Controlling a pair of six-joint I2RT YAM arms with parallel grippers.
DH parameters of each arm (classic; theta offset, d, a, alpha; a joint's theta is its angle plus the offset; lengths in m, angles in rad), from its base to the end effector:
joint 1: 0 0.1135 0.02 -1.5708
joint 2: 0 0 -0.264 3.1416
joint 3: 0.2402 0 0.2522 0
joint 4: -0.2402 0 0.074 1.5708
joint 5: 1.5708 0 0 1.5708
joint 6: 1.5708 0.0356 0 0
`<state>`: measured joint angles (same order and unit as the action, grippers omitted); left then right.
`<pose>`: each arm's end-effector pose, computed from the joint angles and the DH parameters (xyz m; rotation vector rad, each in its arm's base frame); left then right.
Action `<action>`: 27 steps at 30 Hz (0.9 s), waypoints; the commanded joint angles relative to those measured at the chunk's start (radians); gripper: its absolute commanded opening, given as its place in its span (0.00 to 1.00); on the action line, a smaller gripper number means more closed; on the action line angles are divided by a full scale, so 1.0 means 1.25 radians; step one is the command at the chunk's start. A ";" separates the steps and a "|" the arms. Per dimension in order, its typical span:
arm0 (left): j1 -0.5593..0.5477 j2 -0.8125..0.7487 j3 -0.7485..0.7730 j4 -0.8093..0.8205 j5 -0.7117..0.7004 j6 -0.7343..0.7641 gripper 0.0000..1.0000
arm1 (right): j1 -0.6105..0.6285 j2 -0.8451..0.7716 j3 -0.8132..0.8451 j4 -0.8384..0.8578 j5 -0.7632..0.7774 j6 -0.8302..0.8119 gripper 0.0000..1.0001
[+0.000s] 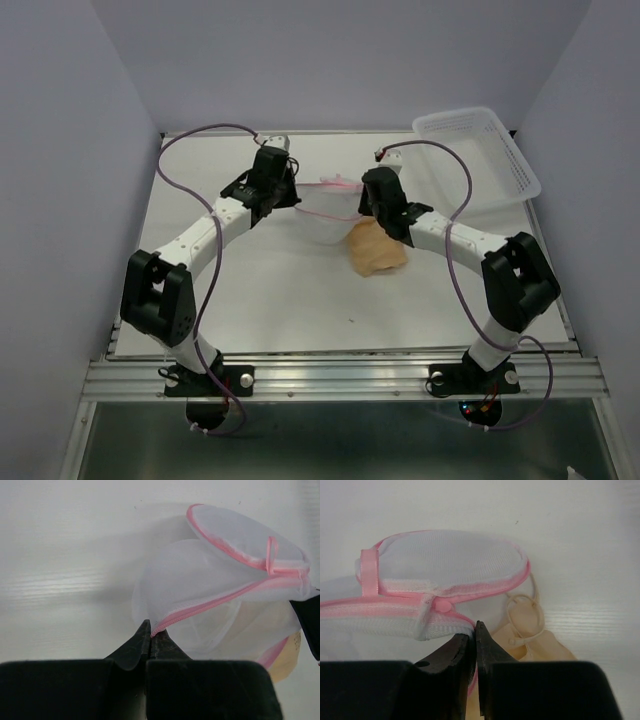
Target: Place the bra in the laundry bag and zip it closed
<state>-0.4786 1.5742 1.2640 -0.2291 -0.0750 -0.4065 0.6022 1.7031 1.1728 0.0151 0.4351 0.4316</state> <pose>0.3265 -0.1664 0.3036 0.0317 2.1407 -0.4471 0.3291 0.2080 0.2507 0.0874 2.0376 0.1940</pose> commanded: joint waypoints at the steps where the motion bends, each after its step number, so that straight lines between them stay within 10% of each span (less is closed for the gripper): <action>1: 0.045 0.040 0.032 0.029 0.001 0.038 0.00 | 0.010 0.011 -0.019 0.027 -0.041 0.028 0.17; 11: 0.050 -0.004 -0.066 0.160 0.118 0.096 0.00 | 0.010 -0.031 -0.023 0.014 -0.174 -0.018 0.52; 18: 0.051 0.021 -0.075 0.175 0.135 0.140 0.00 | 0.010 -0.143 -0.077 -0.010 -0.250 -0.041 1.00; 27: 0.051 -0.003 -0.090 0.199 0.167 0.162 0.00 | -0.182 -0.235 -0.183 -0.070 -0.392 -0.009 1.00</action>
<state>-0.4129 1.6264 1.1606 -0.0372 0.1120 -0.2417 0.4744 1.4467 0.9886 -0.0345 0.0734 0.4202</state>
